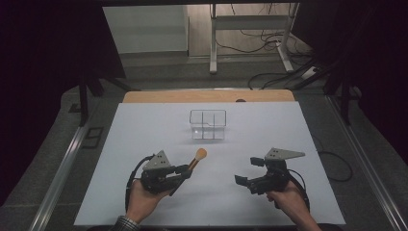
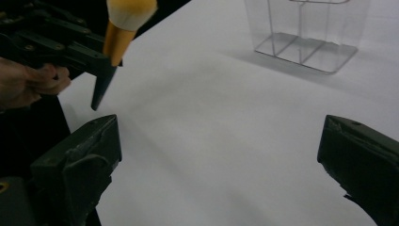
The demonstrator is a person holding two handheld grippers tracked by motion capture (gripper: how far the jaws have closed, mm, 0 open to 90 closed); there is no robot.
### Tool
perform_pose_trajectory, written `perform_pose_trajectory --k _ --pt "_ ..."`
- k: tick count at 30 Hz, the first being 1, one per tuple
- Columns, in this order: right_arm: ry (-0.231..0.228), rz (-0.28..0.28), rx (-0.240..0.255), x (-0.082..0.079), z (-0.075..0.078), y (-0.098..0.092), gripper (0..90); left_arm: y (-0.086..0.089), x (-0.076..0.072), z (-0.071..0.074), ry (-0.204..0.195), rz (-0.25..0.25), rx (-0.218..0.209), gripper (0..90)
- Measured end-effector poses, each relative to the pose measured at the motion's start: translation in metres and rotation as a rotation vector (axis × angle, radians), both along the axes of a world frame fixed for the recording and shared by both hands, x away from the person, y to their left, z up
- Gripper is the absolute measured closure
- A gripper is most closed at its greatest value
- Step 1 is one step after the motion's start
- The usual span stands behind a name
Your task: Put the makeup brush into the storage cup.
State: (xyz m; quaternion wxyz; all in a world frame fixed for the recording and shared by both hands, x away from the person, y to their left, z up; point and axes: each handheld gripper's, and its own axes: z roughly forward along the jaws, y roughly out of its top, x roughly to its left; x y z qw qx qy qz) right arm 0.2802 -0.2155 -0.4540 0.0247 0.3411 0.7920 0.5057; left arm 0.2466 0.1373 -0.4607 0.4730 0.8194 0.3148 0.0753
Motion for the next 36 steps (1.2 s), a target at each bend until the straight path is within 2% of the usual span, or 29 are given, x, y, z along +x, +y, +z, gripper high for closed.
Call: perform_pose_trajectory --k 5,29,36 --pt "0.017 0.014 0.024 0.001 0.001 0.009 1.1 -0.002 0.001 0.000 -0.003 -0.001 -0.004 73.7" --pt "0.045 0.064 0.028 0.005 0.003 0.049 1.3 -0.015 0.002 0.000 -0.024 -0.016 -0.021 73.7" --pt "0.063 0.077 0.050 0.007 0.004 0.058 1.1 -0.020 0.001 -0.001 -0.028 -0.024 -0.021 73.7"
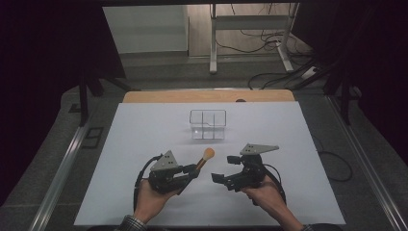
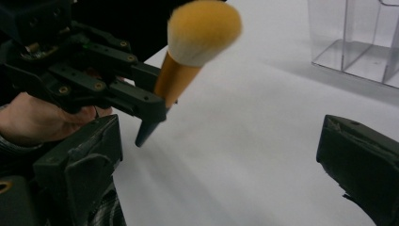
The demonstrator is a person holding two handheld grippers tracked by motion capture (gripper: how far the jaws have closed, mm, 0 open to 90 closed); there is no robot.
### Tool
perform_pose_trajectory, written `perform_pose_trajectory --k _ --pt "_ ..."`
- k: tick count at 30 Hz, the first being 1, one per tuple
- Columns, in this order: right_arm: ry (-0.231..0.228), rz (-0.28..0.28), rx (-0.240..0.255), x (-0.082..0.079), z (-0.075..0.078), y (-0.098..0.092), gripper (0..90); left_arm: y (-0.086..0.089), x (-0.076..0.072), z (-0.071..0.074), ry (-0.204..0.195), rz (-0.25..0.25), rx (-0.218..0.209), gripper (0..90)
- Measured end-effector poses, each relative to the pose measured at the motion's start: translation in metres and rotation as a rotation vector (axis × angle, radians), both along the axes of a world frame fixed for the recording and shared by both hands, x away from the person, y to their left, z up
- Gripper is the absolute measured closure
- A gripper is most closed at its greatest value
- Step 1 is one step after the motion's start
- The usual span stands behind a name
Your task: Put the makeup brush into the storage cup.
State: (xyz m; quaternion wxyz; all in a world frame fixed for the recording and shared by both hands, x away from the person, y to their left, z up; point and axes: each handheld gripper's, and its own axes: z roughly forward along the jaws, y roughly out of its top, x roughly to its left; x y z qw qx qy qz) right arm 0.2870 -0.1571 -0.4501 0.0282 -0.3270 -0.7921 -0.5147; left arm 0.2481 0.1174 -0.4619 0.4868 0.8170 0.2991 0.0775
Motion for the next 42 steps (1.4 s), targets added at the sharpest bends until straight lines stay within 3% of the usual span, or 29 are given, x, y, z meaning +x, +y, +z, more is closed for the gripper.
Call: perform_pose_trajectory --k 24,35,42 --pt "0.025 0.014 0.030 0.006 -0.001 0.016 4.5 -0.016 -0.001 -0.004 0.002 -0.036 -0.001 73.8" --pt "0.038 0.016 0.035 0.006 0.002 0.019 28.9 -0.017 -0.001 -0.004 0.000 -0.037 -0.004 73.7" --pt "0.060 0.029 0.069 0.008 0.001 0.019 47.7 -0.018 -0.002 -0.004 -0.005 -0.039 -0.001 73.7"
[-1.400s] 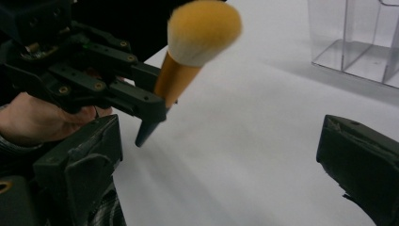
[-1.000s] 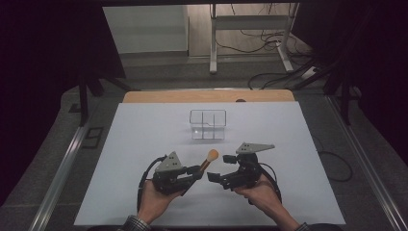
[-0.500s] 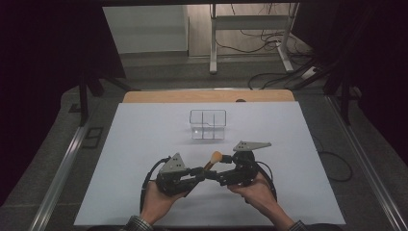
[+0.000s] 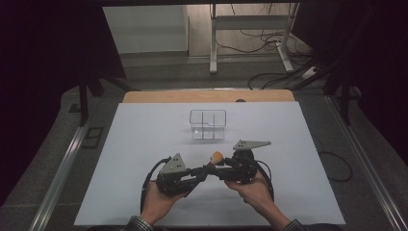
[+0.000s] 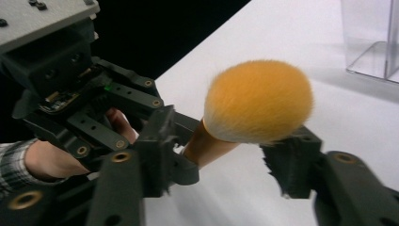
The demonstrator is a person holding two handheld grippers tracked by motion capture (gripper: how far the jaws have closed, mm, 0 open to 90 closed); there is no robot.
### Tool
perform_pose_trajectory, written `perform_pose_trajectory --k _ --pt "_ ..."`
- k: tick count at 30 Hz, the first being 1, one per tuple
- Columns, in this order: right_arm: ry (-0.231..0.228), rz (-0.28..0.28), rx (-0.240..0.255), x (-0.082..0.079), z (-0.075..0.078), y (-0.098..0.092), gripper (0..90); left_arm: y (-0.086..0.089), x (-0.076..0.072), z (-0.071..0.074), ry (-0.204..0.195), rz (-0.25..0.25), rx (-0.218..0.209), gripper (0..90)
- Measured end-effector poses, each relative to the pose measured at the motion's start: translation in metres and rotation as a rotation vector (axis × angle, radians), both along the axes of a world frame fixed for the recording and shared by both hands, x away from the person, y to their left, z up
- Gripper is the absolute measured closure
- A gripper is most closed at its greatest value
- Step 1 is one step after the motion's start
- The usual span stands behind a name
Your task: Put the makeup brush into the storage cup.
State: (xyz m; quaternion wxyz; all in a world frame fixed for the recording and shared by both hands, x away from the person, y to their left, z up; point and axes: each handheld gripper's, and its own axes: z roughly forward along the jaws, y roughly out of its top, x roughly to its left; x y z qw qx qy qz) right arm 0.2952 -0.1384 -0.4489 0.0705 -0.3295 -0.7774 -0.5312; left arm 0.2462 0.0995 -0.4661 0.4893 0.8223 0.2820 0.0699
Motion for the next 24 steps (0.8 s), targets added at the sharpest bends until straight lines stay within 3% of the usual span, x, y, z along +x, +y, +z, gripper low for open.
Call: perform_pose_trajectory --k 6,8,9,15,16,20,24 --pt "0.032 0.011 0.036 0.0026 -0.0026 -0.0019 62.1 -0.0003 -0.0002 0.0000 -0.005 -0.002 0.007 73.7" --pt "0.064 0.019 0.071 0.0036 -0.0037 -0.0034 67.4 -0.0013 -0.0007 -0.0005 -0.008 -0.006 0.012 73.8" --pt "0.082 0.019 0.091 0.0041 -0.0041 -0.0038 68.0 -0.0019 -0.0009 -0.0004 -0.009 -0.006 0.017 73.8" --pt "0.108 0.013 0.099 0.0044 -0.0055 -0.0033 68.7 -0.0015 -0.0007 -0.0011 -0.018 -0.002 0.025 72.4" --pt "0.109 0.010 0.100 0.0043 -0.0055 -0.0032 68.8 -0.0015 -0.0006 -0.0011 -0.019 0.001 0.022 70.1" --pt "0.104 0.004 0.083 0.0038 -0.0060 -0.0027 68.8 -0.0003 -0.0006 -0.0016 -0.045 0.031 0.043 45.5" --pt "0.101 -0.005 0.077 0.0043 -0.0047 -0.0043 68.8 0.0023 0.0018 -0.0018 -0.042 0.050 0.056 31.5"
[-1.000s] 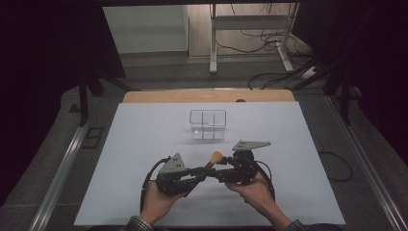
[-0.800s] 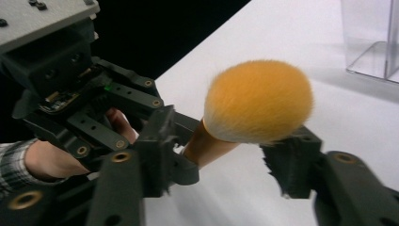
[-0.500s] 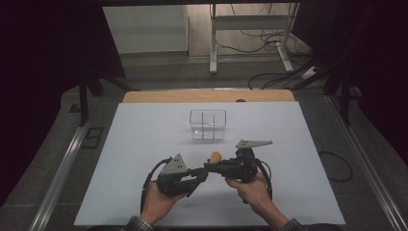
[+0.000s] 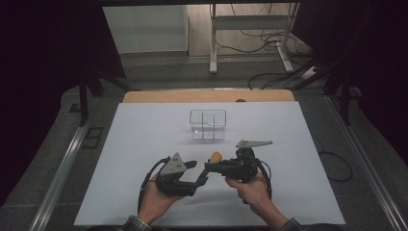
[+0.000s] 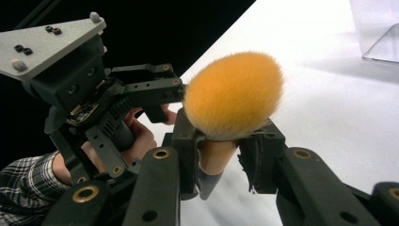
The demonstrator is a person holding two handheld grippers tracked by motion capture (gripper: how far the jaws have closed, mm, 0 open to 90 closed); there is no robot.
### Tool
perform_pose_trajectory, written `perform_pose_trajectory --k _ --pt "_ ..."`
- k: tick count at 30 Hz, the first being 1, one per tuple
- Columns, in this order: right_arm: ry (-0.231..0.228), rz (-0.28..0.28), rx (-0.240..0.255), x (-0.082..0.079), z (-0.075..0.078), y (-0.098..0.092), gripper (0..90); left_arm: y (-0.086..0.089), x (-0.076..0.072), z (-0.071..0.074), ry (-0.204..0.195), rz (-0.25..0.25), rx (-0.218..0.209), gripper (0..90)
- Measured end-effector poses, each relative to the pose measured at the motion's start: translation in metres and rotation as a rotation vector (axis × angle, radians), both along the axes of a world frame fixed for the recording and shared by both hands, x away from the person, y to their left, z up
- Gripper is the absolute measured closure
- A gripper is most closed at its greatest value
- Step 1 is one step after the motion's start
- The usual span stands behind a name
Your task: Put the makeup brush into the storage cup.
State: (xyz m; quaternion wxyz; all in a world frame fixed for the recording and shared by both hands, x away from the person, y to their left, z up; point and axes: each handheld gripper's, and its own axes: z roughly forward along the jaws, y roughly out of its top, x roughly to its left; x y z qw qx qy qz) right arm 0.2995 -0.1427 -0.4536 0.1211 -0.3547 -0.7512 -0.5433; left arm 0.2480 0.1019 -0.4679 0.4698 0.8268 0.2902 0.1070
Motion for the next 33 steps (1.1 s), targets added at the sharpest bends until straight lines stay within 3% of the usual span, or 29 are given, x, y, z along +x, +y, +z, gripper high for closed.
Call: perform_pose_trajectory --k 4,12,17,20,33 --pt "0.001 -0.011 -0.001 0.001 0.001 -0.003 68.8 0.002 0.002 0.000 0.023 0.017 0.028 19.2" --pt "-0.017 -0.019 -0.011 0.002 0.002 -0.004 68.8 0.007 0.005 0.000 0.077 0.017 0.038 7.7" --pt "-0.032 -0.028 -0.015 0.002 0.003 -0.007 68.8 0.010 0.006 -0.002 0.112 0.021 0.059 5.2" --pt "-0.034 -0.033 -0.017 0.003 0.003 -0.008 68.8 0.013 0.005 -0.003 0.115 0.026 0.086 3.8" --pt "-0.051 -0.052 -0.026 0.004 0.006 -0.013 68.7 0.029 0.006 -0.006 0.126 0.064 0.110 2.5"
